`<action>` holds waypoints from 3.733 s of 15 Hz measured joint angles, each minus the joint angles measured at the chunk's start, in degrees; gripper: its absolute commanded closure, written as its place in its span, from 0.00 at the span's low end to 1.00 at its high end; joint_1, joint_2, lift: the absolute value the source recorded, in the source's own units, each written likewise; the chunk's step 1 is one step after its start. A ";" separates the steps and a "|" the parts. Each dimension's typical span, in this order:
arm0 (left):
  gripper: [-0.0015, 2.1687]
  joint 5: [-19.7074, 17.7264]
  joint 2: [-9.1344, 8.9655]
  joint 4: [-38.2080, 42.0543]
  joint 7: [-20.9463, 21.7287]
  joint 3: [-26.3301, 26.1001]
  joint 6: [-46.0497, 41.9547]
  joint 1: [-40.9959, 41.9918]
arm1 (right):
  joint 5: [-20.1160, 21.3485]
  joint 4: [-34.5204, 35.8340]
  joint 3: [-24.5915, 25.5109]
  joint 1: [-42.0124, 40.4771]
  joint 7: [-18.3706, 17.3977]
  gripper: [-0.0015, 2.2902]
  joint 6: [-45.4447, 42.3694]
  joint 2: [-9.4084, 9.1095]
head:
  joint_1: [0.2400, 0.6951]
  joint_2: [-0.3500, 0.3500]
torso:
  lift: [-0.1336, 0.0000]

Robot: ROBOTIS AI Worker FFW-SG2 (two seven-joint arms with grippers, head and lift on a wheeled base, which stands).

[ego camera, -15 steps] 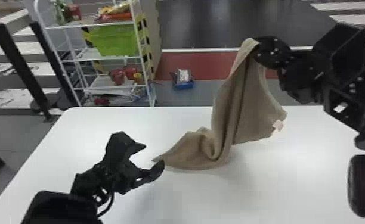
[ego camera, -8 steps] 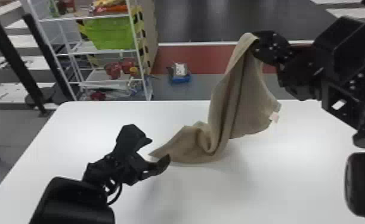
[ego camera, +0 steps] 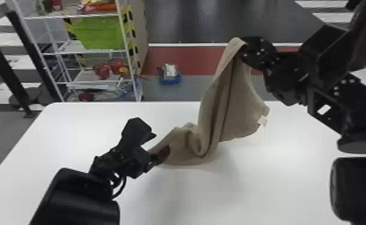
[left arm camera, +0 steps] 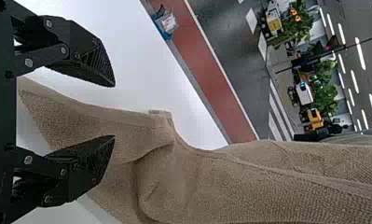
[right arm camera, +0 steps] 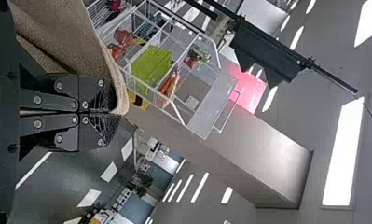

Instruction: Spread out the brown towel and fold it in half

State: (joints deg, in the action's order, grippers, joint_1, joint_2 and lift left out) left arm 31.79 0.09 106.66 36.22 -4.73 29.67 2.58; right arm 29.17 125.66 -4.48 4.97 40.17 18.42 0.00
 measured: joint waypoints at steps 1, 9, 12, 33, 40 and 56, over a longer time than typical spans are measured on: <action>0.28 0.01 0.00 -0.69 -0.08 -0.20 0.00 -0.42 | -0.04 0.02 0.07 -0.01 0.00 0.88 0.00 0.00 | 0.84 0.55 | 0.00; 0.91 1.00 0.00 -2.49 -1.89 -0.10 2.83 -2.18 | -0.68 0.02 1.04 0.39 0.00 0.88 -0.15 0.00 | 0.83 0.56 | 0.00; 0.91 0.71 0.00 1.79 -0.84 3.55 5.11 -2.22 | -1.03 0.02 3.28 0.55 0.34 0.88 -0.22 0.00 | 0.80 0.58 | 0.00; 0.91 1.85 5.47 9.93 24.17 25.43 58.02 -21.87 | 9.21 -6.44 12.79 -1.44 10.55 0.88 -22.29 4.24 | 0.74 0.77 | 0.00; 0.91 12.92 8.00 -2.46 26.57 19.55 59.41 -28.67 | 26.05 -10.85 11.31 -3.44 11.57 0.88 -44.71 4.72 | 0.86 0.87 | 0.00; 0.73 11.50 6.79 6.97 25.93 25.73 53.48 -13.28 | 24.28 -7.82 20.26 -26.70 5.34 0.01 -66.40 14.05 | 1.00 0.98 | 0.00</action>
State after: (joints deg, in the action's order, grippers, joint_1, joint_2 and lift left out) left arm 43.29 6.88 113.63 62.15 21.00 83.15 -10.70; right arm 53.46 117.84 15.78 -21.74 45.50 -47.99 14.05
